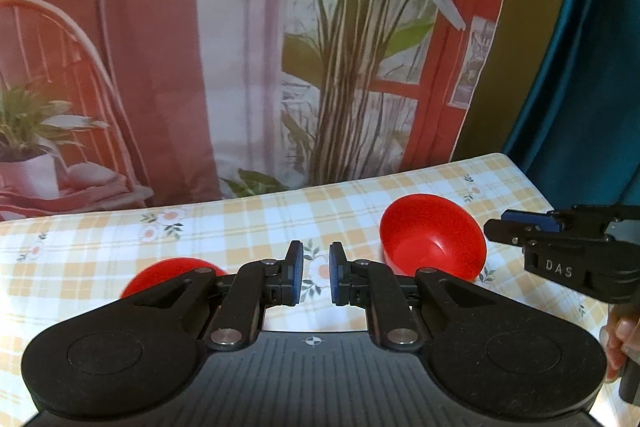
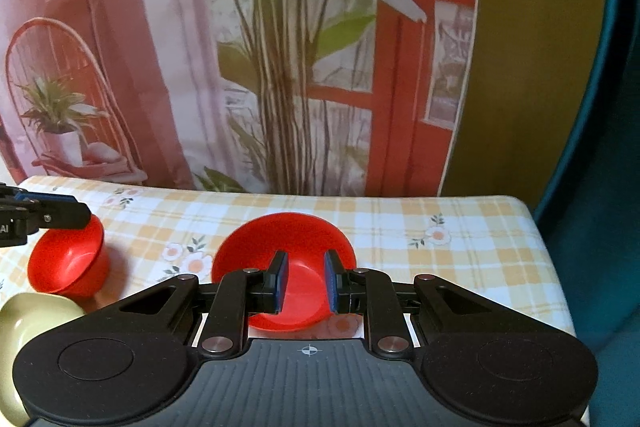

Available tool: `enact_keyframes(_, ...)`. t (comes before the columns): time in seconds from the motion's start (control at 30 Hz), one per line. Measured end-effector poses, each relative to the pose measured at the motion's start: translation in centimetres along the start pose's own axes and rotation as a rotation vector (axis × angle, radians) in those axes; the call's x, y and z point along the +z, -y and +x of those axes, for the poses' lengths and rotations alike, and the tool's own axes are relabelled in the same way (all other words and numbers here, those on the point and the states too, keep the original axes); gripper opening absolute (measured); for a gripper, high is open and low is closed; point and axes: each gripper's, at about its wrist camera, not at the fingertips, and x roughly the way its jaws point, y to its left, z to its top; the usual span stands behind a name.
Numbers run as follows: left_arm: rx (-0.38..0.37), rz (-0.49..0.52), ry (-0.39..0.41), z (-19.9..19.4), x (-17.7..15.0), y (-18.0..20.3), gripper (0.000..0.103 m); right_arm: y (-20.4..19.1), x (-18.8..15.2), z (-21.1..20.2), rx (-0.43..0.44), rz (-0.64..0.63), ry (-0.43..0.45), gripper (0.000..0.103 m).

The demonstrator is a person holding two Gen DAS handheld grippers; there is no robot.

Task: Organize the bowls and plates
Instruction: 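Lower the red bowl into the other red bowl and open both grippers, then close both grippers on opposite rims of the two nested red bowls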

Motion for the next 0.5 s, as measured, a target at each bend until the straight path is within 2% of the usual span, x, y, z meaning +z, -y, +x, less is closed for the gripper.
enact_keyframes(0.17,-0.038,0.003,-0.009,2.3,0.2,1.3,0.015,1.1,-0.7,1.7,-0.029,0.02,-0.013,0.027)
enact_keyframes(0.2,-0.048,0.006,-0.008,2.7,0.2,1.7,0.018,1.5,-0.9,2.1,-0.035,0.027,-0.019,0.027)
enact_keyframes(0.3,-0.076,0.01,0.003,4.0,0.1,2.7,0.039,2.4,-1.3,3.1,-0.048,0.055,-0.031,0.033)
enact_keyframes(0.5,-0.097,0.014,-0.013,6.8,0.4,4.3,0.039,3.7,-1.8,4.5,-0.05,0.085,-0.043,0.038)
